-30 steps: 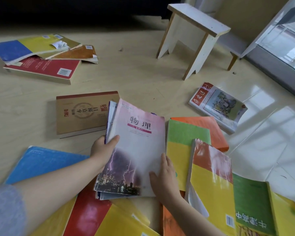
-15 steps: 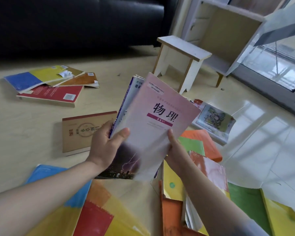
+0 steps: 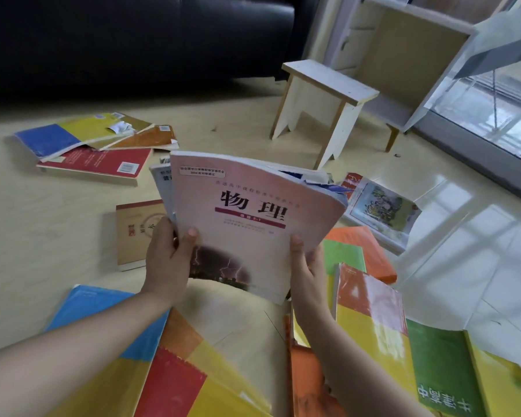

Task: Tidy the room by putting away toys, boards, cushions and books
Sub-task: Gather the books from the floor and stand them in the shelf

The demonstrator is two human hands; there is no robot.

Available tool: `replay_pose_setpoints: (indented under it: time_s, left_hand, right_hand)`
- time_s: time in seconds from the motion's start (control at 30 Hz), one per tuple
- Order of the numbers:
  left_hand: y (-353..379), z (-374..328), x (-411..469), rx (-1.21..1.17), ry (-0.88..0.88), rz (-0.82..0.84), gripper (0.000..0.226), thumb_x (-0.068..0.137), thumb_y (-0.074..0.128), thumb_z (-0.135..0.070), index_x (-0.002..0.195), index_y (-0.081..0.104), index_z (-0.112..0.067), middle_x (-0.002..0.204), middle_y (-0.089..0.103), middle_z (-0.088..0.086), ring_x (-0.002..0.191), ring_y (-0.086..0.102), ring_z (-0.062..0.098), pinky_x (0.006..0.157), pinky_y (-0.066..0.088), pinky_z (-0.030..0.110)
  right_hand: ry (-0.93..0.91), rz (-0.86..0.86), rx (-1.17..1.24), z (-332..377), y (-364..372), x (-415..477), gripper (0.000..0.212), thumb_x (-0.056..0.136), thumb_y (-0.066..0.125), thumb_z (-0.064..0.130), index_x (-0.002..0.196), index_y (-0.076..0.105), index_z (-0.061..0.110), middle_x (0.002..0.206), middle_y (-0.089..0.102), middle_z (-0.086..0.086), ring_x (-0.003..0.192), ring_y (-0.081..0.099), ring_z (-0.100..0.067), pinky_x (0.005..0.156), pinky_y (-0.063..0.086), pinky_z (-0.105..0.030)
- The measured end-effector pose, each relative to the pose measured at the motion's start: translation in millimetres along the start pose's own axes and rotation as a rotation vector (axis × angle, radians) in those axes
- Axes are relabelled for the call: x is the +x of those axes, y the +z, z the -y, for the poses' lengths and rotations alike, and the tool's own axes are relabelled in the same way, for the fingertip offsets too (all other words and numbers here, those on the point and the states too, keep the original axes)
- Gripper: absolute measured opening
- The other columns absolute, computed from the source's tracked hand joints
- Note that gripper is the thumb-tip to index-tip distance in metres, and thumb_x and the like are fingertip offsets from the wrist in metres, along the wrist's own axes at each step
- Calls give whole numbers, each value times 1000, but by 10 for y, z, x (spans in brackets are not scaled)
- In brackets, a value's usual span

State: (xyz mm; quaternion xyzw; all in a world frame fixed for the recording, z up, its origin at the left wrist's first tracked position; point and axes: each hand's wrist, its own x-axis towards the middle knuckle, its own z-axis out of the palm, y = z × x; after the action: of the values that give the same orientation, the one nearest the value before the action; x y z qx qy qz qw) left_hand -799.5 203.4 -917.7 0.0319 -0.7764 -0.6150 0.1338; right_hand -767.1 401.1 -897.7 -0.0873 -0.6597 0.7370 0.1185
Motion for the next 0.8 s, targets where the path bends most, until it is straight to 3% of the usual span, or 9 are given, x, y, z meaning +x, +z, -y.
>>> replay_pose_setpoints:
  time_s: [0.1,0.2,0.27,0.37,0.43,0.6,0.73,0.8]
  left_hand:
    - [-17,-44,-2,-73,4,52,29,84,47,-48,105,47,-28,103,58,2,100,55,18,82,48,37]
    - [27,-185,-1,-119,69,82,24,88,45,-31,111,45,-39,103,58,-15,97,53,-7,81,43,13]
    - [55,-252,7,-119,61,69,25,87,42,-27,110,45,-37,99,56,-18,90,51,-14,77,41,10]
    - [109,-303,29,-139,-14,-7,32,83,37,-28,111,47,-16,91,55,-13,78,49,-14,71,40,24]
    - [131,-329,27,-153,-49,-55,36,81,34,-29,110,46,-10,89,55,-13,74,49,-14,69,38,24]
    - [124,-297,-57,-125,-41,32,36,82,35,-28,111,48,-11,87,55,-17,77,50,-14,67,40,11]
    - [144,-274,-62,-126,-115,162,29,78,39,-35,104,48,-27,93,59,-11,90,56,2,80,47,37]
    - [138,-224,-51,-91,-154,226,27,78,41,-40,103,46,-30,98,60,-9,96,55,8,84,45,39]
  right_hand:
    - [-77,-3,-92,23,-57,-71,39,90,57,37,124,49,21,112,64,4,103,62,-3,81,50,-17]
    - [-117,-33,-161,87,-96,-37,26,89,58,41,110,50,29,106,62,6,94,59,7,78,45,-9]
    - [-130,-31,-187,144,-88,13,20,90,57,42,105,49,32,103,61,7,90,58,9,77,46,-9]
    - [-125,-43,-125,211,-38,90,14,90,52,38,100,50,28,99,62,2,93,63,-7,76,53,-22]
    - [-133,-49,-101,252,0,106,15,90,52,38,99,50,26,98,63,0,92,65,-14,76,56,-29]
    - [-137,-32,-82,184,-113,2,31,87,53,33,113,50,17,101,64,3,90,64,-3,71,52,-17]
    - [-97,-24,-190,25,-231,-40,46,88,64,30,127,47,12,111,65,1,100,62,-3,79,50,-16]
    - [-77,-19,-213,-29,-274,-15,51,87,66,29,130,45,11,114,64,2,101,61,-1,79,49,-14]
